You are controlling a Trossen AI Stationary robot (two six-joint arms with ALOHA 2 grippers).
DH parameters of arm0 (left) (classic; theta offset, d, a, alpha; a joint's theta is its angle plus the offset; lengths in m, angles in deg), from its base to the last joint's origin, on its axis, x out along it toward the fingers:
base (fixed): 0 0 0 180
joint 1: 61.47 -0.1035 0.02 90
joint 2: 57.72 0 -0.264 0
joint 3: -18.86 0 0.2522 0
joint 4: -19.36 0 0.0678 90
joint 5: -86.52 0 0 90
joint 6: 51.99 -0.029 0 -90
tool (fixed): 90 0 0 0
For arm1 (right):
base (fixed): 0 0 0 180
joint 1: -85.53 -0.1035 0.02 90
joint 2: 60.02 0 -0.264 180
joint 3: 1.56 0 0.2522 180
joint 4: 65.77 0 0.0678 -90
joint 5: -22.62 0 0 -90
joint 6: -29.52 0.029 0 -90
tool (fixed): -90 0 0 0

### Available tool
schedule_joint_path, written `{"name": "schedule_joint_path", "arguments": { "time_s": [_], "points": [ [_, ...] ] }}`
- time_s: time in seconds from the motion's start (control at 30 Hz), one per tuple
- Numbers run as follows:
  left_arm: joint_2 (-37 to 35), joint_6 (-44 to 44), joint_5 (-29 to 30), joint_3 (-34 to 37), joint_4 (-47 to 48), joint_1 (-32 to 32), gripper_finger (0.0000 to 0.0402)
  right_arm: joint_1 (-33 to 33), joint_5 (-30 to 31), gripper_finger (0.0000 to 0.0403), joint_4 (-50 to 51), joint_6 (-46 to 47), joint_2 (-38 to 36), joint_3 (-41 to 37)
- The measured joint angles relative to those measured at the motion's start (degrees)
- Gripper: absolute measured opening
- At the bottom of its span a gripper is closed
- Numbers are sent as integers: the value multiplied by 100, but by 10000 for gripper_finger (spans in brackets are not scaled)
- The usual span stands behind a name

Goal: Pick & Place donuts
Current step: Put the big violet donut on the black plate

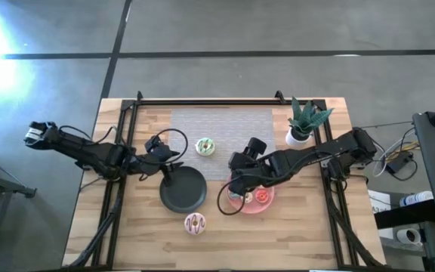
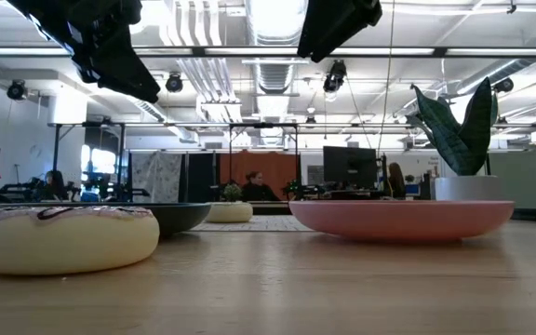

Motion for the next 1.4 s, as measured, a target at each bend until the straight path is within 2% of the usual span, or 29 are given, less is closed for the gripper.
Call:
{"name": "schedule_joint_path", "arguments": {
  "time_s": [0.63, 0.8, 1.03, 1.23, 1.3, 1.4],
  "points": [
    [0, 0, 0, 0, 0, 1, 160, 12, -89, 228, -250, -49, 0, -2],
    [0, 0, 0, 0, -2, 1, 160, 390, -1444, 228, -755, 307, 38, -2],
    [0, -1, 2, 0, -4, 0, 160, 678, -1709, 228, -984, 387, -11, -7],
    [0, -78, -3, 0, -72, -1, 160, 960, -3472, 228, -1069, 807, 123, -45],
    [-2, 209, -138, 0, -169, -2, 160, 957, -3705, 228, -1105, 911, 302, -57],
    [-9, 496, -742, 0, -414, 1, 160, 938, -4205, 228, -1289, 1175, 576, -57]
  ]
}}
